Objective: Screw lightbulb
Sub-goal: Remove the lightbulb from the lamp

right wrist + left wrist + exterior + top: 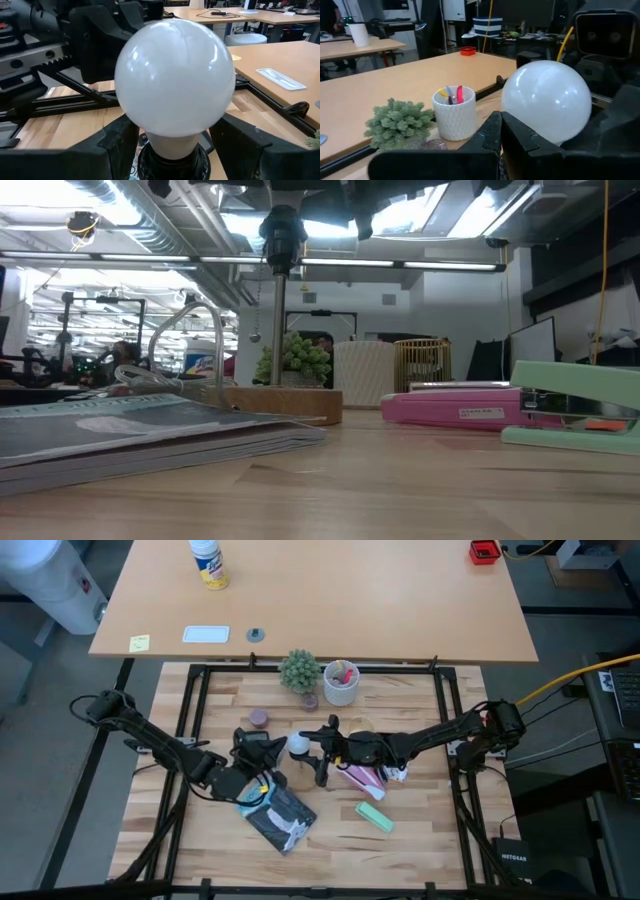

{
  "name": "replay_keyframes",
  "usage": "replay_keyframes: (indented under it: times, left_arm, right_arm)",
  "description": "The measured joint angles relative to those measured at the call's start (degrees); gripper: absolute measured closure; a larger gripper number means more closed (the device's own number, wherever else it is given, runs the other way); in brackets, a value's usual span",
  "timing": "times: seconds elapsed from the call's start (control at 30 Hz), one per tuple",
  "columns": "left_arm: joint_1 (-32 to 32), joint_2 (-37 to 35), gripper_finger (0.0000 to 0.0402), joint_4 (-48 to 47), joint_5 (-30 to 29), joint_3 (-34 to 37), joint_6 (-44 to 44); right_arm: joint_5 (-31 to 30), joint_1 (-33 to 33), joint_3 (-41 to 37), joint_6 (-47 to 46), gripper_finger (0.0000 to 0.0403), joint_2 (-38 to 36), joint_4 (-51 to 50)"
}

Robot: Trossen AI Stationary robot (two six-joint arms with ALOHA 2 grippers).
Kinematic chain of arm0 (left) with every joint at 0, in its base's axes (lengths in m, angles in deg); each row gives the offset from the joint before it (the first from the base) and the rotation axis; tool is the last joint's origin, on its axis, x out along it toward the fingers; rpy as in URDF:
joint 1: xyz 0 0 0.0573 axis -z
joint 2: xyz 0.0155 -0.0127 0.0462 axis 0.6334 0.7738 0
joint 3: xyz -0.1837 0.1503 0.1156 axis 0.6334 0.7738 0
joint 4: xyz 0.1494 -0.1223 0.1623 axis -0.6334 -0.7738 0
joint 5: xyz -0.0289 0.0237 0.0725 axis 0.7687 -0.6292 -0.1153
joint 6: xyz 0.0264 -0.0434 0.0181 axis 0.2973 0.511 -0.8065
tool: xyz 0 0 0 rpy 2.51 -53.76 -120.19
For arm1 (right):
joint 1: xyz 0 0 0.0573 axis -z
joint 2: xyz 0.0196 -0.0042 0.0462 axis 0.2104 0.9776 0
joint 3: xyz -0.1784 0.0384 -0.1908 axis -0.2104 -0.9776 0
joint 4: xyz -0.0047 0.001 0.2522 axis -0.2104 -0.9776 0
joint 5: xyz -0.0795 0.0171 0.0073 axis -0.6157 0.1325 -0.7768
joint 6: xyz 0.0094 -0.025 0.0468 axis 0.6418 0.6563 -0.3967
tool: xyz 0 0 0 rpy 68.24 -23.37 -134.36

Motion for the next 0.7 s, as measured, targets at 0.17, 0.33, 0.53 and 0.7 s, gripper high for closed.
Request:
replay_keyframes:
  times: [0.17,0.33,0.53,0.7]
  left_arm:
    - [1.91,0.00,0.0400,0.58,0.06,-0.01,-0.59]
    - [3.49,0.00,0.0400,0.60,0.57,0.00,0.13]
    - [4.24,0.00,0.0400,0.58,3.35,0.00,2.10]
    - [4.77,0.00,0.0400,-0.91,6.22,-0.01,5.49]
  right_arm:
    - [0.08,-0.02,0.00,0.02,0.0166,0.00,-0.04]
    - [-0.07,0.03,0.00,0.01,0.0166,0.00,0.02]
    - [-0.02,0.03,0.00,0.87,0.0166,0.00,0.11]
    - [1.26,0.03,0.00,2.78,0.0166,0.00,0.11]
